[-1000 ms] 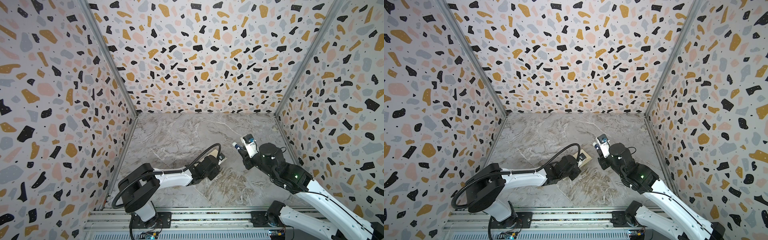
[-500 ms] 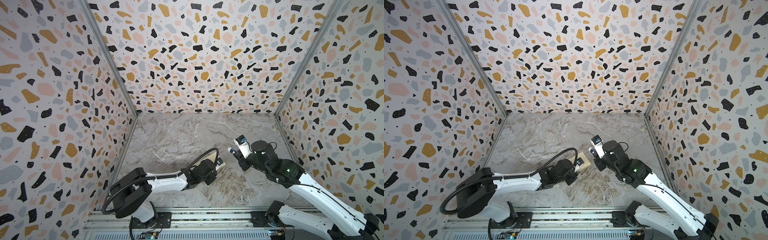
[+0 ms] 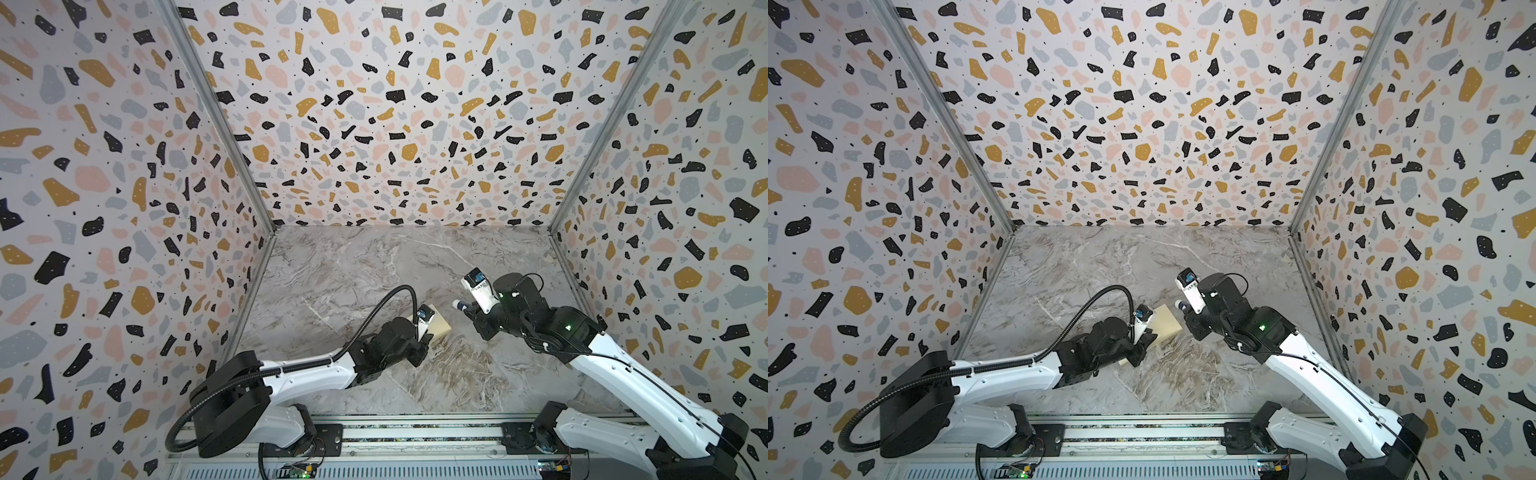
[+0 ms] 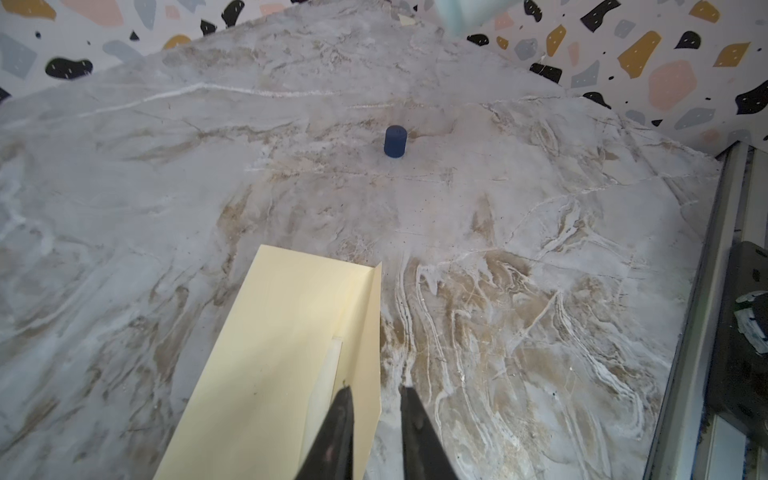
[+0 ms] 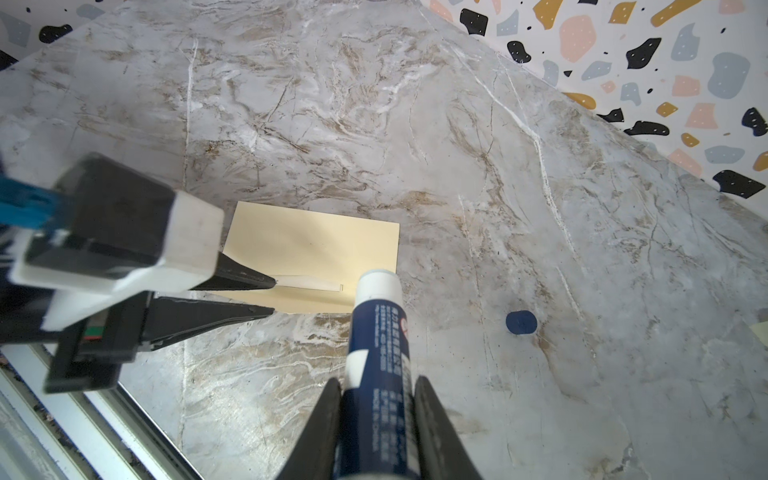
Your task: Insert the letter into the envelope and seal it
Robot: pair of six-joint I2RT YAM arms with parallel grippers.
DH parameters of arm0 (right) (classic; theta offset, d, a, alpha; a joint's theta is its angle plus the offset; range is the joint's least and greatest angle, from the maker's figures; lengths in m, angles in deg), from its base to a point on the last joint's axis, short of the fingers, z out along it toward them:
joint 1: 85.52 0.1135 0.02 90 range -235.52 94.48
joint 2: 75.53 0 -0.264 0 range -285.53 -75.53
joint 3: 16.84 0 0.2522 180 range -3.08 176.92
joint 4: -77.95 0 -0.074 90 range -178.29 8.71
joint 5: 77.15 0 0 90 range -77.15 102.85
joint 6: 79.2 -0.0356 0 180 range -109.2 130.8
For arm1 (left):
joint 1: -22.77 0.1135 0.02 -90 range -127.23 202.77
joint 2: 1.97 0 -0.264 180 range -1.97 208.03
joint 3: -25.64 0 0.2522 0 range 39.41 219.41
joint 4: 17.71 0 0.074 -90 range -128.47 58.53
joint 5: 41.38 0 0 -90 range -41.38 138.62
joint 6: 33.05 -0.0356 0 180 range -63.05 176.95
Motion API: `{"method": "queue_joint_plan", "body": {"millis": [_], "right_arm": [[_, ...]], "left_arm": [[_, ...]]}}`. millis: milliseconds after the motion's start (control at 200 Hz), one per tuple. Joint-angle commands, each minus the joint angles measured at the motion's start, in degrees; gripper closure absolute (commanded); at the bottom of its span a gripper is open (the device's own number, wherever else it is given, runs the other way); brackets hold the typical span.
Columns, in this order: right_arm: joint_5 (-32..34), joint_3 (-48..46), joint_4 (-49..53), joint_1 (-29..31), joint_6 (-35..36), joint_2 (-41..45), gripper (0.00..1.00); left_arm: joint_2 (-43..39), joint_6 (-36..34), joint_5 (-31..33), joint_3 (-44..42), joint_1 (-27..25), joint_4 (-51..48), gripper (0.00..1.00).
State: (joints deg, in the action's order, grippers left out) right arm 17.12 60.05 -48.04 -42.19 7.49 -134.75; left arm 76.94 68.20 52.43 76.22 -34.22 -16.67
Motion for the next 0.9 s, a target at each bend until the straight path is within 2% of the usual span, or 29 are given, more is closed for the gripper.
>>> {"method": "queue_joint_plan", "body": {"millis": [0, 355, 891], "right_arm": [[-0.9, 2.5, 0.9, -0.3, 0.5, 0.2, 1.00], [-3.5, 2.1, 0.6, -0.7, 0.3, -0.4, 1.00], [-5.8, 2.5, 2.5, -0.8, -0.2, -3.3, 1.00]], "left_arm": [[3.5, 2.6, -2.0, 1.7, 0.5, 1.1, 0.84], [9.6, 2.8, -3.6, 2.6, 0.5, 0.9, 1.00], [13.2, 5.1, -4.9, -1.8, 0.5, 2.5, 1.00]]}}
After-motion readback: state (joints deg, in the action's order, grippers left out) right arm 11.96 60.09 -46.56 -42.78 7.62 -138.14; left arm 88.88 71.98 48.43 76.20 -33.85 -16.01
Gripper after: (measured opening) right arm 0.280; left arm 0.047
